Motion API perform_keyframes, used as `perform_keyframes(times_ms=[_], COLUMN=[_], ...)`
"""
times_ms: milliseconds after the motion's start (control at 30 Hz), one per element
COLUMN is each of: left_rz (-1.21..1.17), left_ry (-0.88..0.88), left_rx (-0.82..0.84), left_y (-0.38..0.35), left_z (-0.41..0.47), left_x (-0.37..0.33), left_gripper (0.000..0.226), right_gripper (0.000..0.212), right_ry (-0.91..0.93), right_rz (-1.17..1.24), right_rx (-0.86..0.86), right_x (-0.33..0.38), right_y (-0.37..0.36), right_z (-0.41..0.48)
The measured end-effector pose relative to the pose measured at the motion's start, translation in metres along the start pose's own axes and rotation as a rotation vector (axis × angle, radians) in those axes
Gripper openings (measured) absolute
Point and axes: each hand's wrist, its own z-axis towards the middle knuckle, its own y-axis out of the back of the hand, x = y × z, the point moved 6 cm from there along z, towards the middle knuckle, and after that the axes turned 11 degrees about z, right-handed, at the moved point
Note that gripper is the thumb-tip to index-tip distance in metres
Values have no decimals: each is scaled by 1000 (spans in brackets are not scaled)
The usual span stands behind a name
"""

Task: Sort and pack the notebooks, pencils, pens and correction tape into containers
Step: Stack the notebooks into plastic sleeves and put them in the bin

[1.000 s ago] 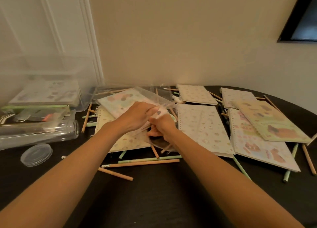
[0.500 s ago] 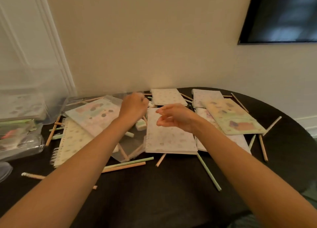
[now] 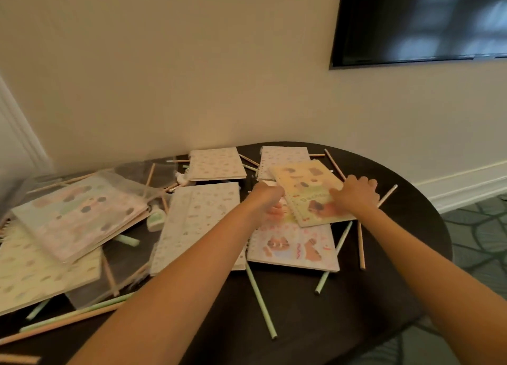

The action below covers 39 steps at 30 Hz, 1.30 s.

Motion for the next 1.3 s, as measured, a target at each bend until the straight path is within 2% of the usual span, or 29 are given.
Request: perform_keyframes(times_ms=[100,200,367,500,600,700,767,833,967,1100,1200,1300], left_rz=[-103,-176,-204,-274,-291,-229,-202,-175,-231,-553,-637,-674], left_ry=[67,86,96,12,-139,-283,-326,-325,-251,-204,-187,-153], left_rx=[23,-7,-69,-153,-253,-402,-468,-449,-342,-386,-418,-500], left_y=[-12,-16,-22,-16,5,42,72,98,133,158,171,194], left_z=[8,14,18,21,10,-17,-30,-39,-58,-76,-82,-88], left_x=[2,4,5,5,-4,-15,-16,-11,15,41,61,84], left_gripper=[45,42,44,43,22,22,26,29,18,12,11,9], right_gripper=[58,55,44,36,25,20,6,13,18,25,36,45], right_ry=[-41,-62,-86,-48,29,41,-2,-70,-209,-273,-261,-140], right_rz=[-18,78,321,491,697,1107,1413,1642,1713,1861,2008,2033], right_rx=[34,85,9,-60,-51,118,384,617,629,567,598,707], right_x=[-17,-22,-19,-3,15,40,63,85,116,156,196,222], right_y=[-7,-11,-3,6,11,12,3,-8,-38,-65,-83,-89], right_z=[12,17,19,13,5,-20,-39,-58,-85,-112,-145,-165])
